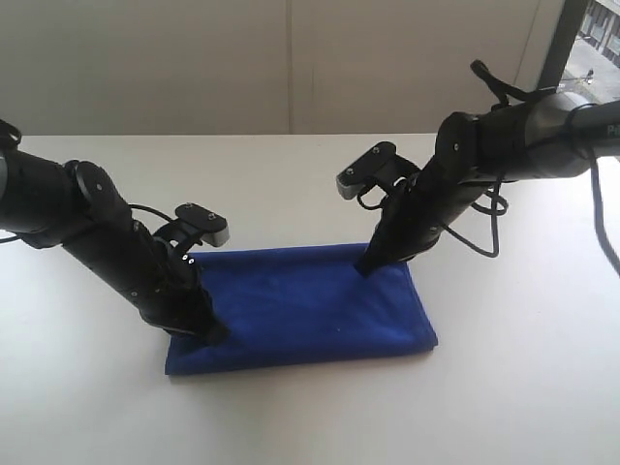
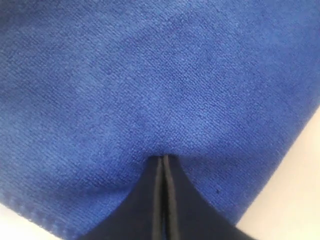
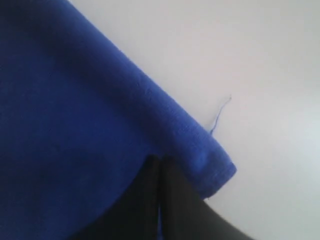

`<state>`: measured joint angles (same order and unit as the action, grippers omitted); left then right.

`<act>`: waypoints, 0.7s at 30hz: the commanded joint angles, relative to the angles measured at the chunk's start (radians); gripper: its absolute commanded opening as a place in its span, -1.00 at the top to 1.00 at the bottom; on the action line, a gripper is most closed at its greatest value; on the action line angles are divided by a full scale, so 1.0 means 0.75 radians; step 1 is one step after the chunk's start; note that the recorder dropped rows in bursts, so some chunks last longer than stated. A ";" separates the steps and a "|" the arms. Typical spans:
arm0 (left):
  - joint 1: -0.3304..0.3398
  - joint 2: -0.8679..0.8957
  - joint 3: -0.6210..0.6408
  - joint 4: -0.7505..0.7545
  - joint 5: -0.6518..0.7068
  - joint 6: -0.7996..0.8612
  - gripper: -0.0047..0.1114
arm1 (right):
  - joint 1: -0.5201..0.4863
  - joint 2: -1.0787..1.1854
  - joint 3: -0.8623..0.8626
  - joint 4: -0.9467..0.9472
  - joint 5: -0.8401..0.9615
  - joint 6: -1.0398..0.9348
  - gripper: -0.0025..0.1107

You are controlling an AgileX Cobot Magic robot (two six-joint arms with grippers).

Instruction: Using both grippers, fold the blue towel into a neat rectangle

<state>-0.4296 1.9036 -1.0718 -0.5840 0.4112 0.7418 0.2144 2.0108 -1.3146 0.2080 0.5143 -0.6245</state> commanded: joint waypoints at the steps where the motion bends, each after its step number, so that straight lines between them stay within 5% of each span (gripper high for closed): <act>1: -0.002 0.081 0.019 0.021 0.003 -0.006 0.92 | -0.002 0.025 -0.001 0.001 -0.107 -0.032 0.96; 12: -0.002 0.082 0.019 0.024 0.005 -0.006 0.92 | -0.007 0.115 -0.001 -0.045 -0.300 -0.035 0.96; 21: -0.002 -0.040 0.016 0.023 -0.007 -0.003 0.92 | -0.007 -0.070 -0.001 -0.063 -0.197 -0.035 0.96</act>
<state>-0.4258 1.8926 -1.0796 -0.5840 0.4205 0.7418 0.2144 2.0274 -1.3146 0.1731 0.3393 -0.6396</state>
